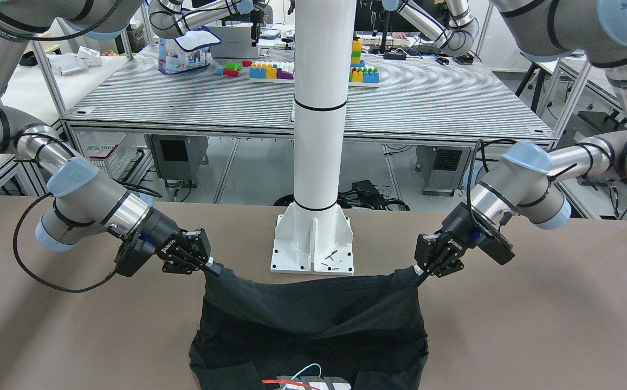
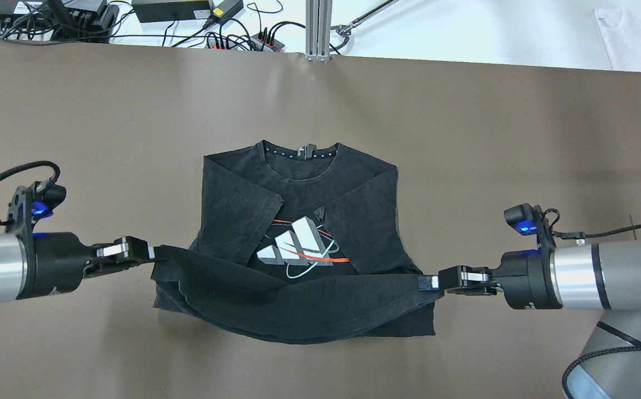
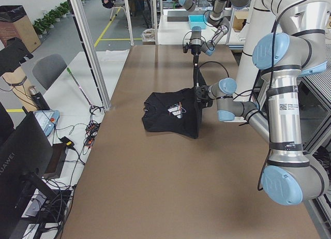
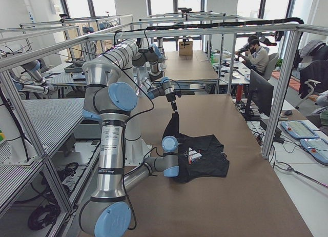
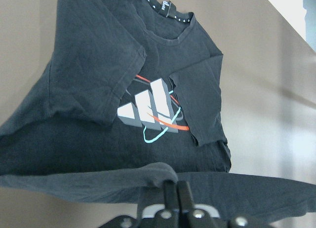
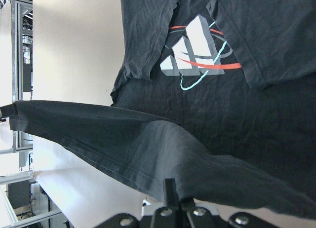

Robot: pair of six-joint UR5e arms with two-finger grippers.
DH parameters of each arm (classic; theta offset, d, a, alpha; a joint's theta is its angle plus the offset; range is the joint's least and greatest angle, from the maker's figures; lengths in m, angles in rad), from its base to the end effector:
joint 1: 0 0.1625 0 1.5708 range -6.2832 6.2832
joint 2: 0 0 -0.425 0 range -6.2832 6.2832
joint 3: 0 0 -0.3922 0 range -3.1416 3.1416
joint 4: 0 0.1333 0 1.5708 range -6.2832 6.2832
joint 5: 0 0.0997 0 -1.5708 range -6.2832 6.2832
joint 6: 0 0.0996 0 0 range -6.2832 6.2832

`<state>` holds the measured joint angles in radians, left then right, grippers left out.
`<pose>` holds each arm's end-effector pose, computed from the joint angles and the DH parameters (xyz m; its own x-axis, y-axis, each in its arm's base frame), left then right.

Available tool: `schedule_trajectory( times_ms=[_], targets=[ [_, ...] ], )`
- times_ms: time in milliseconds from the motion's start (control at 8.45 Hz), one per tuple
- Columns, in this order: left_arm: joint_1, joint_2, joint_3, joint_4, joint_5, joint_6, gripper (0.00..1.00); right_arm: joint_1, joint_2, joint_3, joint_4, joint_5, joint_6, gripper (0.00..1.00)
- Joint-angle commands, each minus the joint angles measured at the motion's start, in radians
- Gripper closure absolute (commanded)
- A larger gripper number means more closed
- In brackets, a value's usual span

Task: Fold clothes
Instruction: 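Lift the hem with both grippers and carry it over toward the collar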

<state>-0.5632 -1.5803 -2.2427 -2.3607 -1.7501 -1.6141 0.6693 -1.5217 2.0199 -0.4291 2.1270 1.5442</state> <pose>0.2901 -0.3198 0.2510 0.0677 -0.0931 -0.9934 0.3786 0.9236 -0.0608 -0.2973 -0.3381 0.2943 -0.0511 -0.0692 0.9963 -0.1152 0.9913 0.0630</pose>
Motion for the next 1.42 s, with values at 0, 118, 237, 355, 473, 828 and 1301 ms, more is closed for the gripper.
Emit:
schedule_trajectory(
  times_ms=[0,118,237,355,473,828,1301],
  targets=[
    [-0.11,-0.079,0.121,0.001,-0.055,0.003,1.0,-0.007,0.063,-0.104,-0.002,-0.123,-0.015,1.0],
    [-0.118,-0.095,0.155,0.0,-0.048,0.006,1.0,-0.005,0.084,-0.14,-0.005,-0.133,-0.051,1.0],
    [-0.118,-0.116,0.21,-0.002,-0.042,0.008,1.0,-0.005,0.097,-0.18,-0.014,-0.184,-0.07,1.0],
    [-0.118,-0.154,0.26,-0.002,-0.007,0.006,1.0,-0.007,0.1,-0.21,-0.014,-0.249,-0.072,1.0],
    [-0.118,-0.191,0.311,-0.002,0.0,0.006,1.0,-0.007,0.113,-0.23,-0.016,-0.275,-0.072,1.0],
    [-0.136,-0.213,0.341,0.0,0.026,0.005,1.0,0.0,0.159,-0.236,-0.057,-0.337,-0.081,1.0],
    [-0.199,-0.211,0.42,-0.006,0.023,0.031,1.0,0.006,0.175,-0.254,-0.161,-0.485,-0.208,1.0]
  ],
)
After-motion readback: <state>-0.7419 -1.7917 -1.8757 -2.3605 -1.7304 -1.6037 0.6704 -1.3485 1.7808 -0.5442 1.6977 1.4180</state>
